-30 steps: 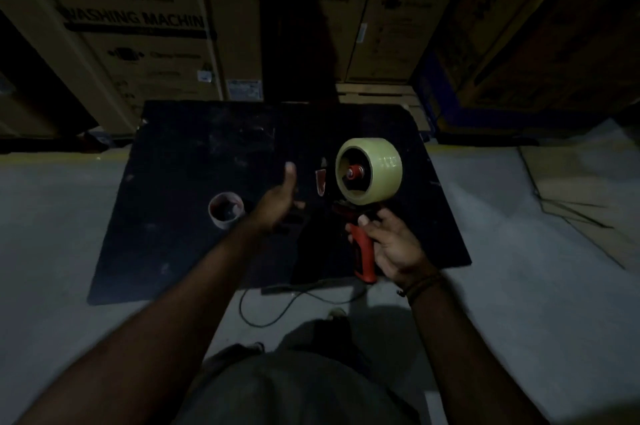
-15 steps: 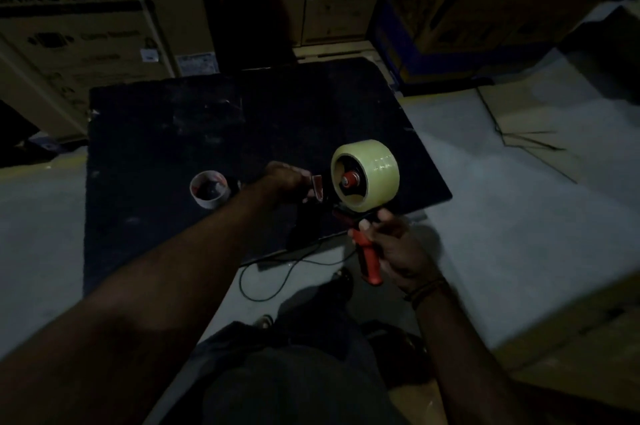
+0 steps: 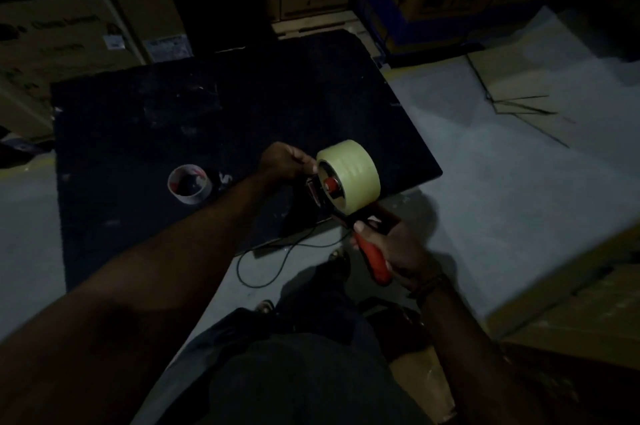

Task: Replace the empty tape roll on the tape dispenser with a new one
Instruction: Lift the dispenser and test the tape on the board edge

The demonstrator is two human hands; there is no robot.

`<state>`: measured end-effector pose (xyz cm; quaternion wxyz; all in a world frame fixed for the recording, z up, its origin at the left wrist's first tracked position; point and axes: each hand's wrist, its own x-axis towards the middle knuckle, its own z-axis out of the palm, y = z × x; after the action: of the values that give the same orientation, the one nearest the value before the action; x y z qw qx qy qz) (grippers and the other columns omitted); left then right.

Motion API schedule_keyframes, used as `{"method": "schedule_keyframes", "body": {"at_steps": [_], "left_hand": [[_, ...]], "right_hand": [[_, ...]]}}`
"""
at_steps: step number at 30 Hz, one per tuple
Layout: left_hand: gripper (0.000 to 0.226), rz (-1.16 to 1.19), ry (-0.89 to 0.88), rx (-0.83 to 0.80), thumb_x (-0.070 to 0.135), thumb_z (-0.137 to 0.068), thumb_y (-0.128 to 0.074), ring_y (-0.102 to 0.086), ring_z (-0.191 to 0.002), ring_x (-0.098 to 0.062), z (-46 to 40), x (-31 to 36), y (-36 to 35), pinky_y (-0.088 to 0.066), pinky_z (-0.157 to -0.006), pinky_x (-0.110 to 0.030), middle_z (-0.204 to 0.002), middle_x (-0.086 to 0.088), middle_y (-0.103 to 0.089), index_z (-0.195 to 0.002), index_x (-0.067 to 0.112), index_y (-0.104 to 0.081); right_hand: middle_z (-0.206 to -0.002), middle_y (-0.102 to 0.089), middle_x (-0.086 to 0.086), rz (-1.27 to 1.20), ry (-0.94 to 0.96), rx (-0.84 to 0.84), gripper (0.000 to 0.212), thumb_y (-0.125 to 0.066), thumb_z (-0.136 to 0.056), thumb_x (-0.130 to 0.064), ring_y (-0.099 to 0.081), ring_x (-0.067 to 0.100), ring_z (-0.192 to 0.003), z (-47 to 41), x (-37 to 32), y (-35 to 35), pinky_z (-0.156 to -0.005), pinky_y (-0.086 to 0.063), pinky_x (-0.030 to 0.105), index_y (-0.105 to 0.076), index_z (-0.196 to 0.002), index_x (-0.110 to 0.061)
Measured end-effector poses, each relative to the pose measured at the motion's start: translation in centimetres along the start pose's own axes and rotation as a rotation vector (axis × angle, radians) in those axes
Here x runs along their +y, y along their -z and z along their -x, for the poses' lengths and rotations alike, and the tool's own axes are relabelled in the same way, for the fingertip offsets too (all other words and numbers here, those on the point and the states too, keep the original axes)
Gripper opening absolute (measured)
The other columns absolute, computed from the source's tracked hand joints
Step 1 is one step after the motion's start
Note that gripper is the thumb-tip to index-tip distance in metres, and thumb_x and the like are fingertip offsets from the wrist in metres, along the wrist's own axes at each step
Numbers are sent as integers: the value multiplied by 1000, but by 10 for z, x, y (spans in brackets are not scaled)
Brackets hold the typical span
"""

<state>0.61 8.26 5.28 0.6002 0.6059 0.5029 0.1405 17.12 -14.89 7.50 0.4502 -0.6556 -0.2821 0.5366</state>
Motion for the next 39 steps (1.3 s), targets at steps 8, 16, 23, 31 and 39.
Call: {"method": "schedule_keyframes", "body": {"at_steps": [8,16,23,31,39], "left_hand": [[15,-139,-39,-38,12,-76,-92,-62,-48,13,-23,-11,-20,-50,-50,-6,-50,21,-68,-71,21,-81],[37,-244,25,-125,-4,-76,-85,-59,-44,15,-38,-30,-45,-44,-44,-3,-46,26,-64,-60,27,-72],[9,-267,-63,-130,-7,-81,-79,-60,-47,15,-47,-41,-48,-46,-50,-3,-47,25,-65,-90,-7,-81],[25,-249,-50,-180,14,-80,-90,-65,-55,11,-60,-51,-31,-56,-60,-10,-89,-11,-78,-98,-2,-83],[27,-312,-72,-146,11,-76,-92,-69,-71,-2,-63,-56,-53,-55,-68,-10,-98,-16,-81,-97,-3,-83]], "right_hand": [[-94,-73,12,-54,-202,-23,39,-58,-107,-11,-70,10,-72,-3,1,4,-66,-58,15,-59,-123,25],[-101,-73,15,34,-268,-53,24,-57,-107,-11,-69,17,-86,4,4,25,-73,-59,17,-71,-109,8],[-72,-76,-11,157,-245,-46,26,-63,-105,-17,-72,1,-67,0,6,26,-62,-53,13,-71,-81,-13],[-69,-75,-9,186,-344,-56,28,-59,-108,-31,-69,6,-61,7,30,24,-54,-53,20,-74,-90,-16],[-91,-83,-6,167,-286,1,21,-62,-106,-33,-78,10,-86,8,65,19,-82,-63,33,-79,-101,-21]]}}
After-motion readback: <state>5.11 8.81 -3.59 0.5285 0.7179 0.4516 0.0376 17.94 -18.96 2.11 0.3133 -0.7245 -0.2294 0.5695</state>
